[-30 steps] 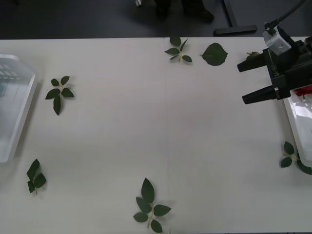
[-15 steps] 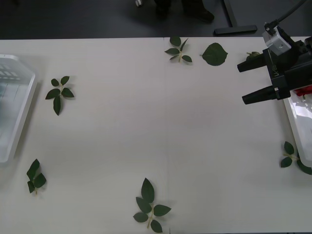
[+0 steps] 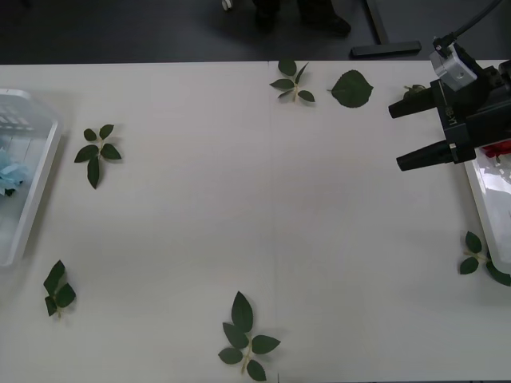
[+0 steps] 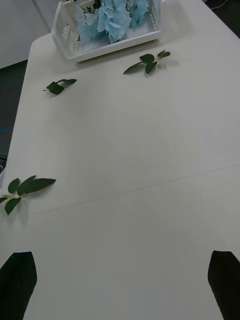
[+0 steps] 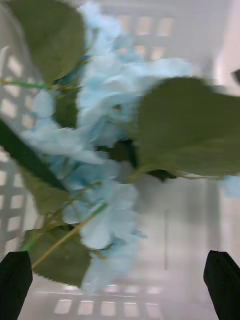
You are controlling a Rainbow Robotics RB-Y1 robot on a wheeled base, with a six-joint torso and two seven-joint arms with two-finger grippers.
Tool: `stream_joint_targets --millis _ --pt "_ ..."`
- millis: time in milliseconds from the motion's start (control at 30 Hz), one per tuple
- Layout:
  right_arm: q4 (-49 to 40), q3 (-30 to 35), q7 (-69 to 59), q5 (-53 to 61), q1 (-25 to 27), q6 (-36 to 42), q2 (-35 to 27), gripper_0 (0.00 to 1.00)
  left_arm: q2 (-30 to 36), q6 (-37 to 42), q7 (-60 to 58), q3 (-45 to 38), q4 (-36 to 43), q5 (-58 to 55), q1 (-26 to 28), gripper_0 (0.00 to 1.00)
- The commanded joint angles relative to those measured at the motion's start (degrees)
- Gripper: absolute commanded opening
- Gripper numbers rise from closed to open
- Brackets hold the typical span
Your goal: Place the red flowers into the right box and the blue flowers into the left box. If a person shows an open palm, hand one flower to the person first, then continue sorting.
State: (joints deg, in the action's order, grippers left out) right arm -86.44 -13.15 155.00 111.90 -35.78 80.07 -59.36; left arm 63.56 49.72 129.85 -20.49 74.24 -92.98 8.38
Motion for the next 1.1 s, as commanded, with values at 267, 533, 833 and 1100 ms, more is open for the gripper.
stream_joint_targets --millis 267,533,833,1100 --pt "-1.1 1.46 0.0 0.78 0.45 -0.09 -2.6 1.0 -2.65 4.42 8.22 -8.6 29.91 -15.13 12.45 1.0" --pt "-1.1 1.46 0.0 0.78 0.45 -0.09 -2.6 1.0 -12.41 0.9 20.44 -2.45 42.57 -15.22 11.92 1.0" --pt "-1.1 1.46 0.0 0.78 0.45 -0.09 -2.6 1.0 -22.78 -2.44 25.15 6.87 47.32 -15.65 9.72 1.0" --pt "-1.1 1.46 0.0 0.78 0.45 -0.09 -2.6 1.0 -22.96 -6.83 25.15 12.58 47.32 -24.27 6.65 1.0"
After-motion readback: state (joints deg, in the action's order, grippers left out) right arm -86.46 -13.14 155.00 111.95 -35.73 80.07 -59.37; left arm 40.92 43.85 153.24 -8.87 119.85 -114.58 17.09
